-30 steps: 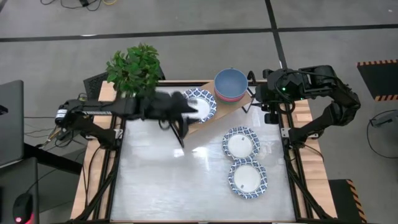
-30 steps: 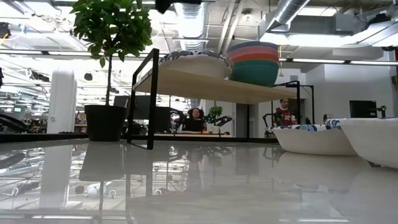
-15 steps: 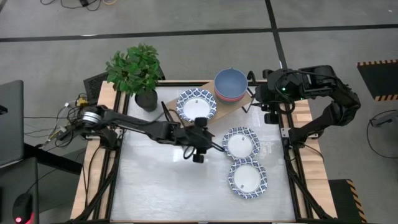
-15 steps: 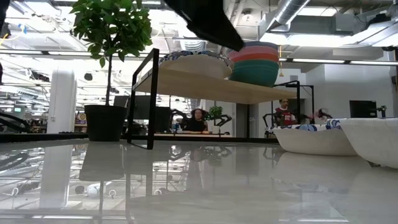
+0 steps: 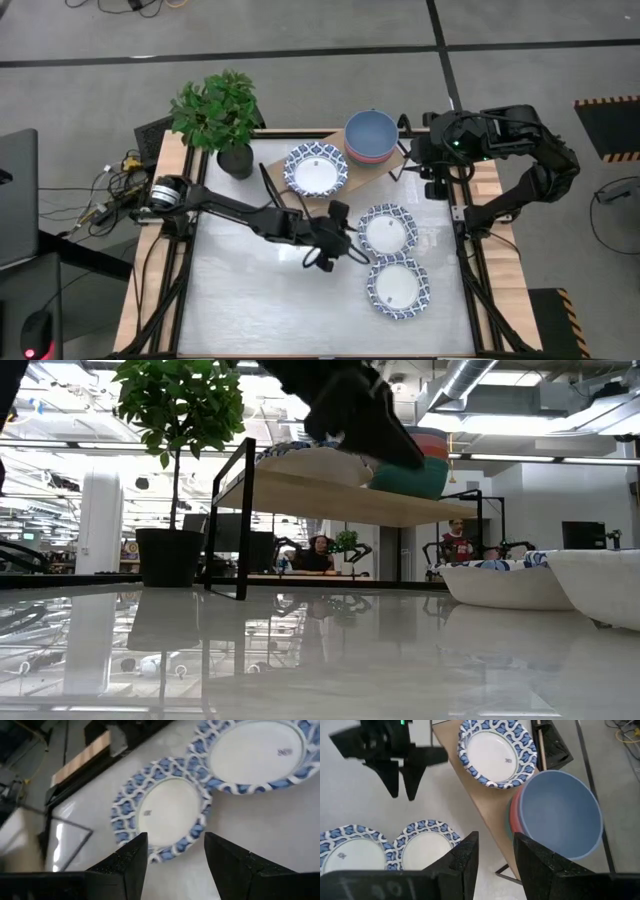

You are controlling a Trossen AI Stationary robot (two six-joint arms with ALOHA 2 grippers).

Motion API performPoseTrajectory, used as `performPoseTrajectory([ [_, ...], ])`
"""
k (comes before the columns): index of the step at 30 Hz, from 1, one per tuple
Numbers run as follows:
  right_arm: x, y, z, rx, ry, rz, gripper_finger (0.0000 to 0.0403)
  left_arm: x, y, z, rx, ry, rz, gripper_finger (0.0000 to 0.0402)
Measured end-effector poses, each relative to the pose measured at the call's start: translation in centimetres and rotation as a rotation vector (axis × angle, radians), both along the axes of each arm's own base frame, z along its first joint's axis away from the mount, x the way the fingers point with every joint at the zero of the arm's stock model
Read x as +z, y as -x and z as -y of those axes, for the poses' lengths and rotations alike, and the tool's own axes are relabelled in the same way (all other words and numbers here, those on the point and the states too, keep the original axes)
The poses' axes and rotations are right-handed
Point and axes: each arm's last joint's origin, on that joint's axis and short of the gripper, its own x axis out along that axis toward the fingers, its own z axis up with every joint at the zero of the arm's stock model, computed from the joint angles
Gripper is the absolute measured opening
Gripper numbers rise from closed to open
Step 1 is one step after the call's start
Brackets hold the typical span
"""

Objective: Place and stack bowls onto a shelf
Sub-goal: Stack the white and blue patterned bowl on the white and blue patterned bowl on the shelf

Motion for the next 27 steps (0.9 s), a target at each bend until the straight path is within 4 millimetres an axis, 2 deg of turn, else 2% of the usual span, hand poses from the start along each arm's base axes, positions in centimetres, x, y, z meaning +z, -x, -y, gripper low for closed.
performPoseTrajectory([
  [6,0.0,0.0,0.0,0.006,-0.011,0.001,0.015,-2.3,-2.4,1.5,-0.043,-0.121,-0.046,0.0181],
  [12,0.0,0.0,0.0,0.006,-0.011,0.001,0.015,-4.5,-4.7,2.2,-0.062,-0.177,-0.072,0.0181],
  [27,0.0,0.0,0.0,0.008,-0.01,0.0,0.015,-7.9,-6.1,0.9,-0.104,-0.165,-0.14,0.0181],
])
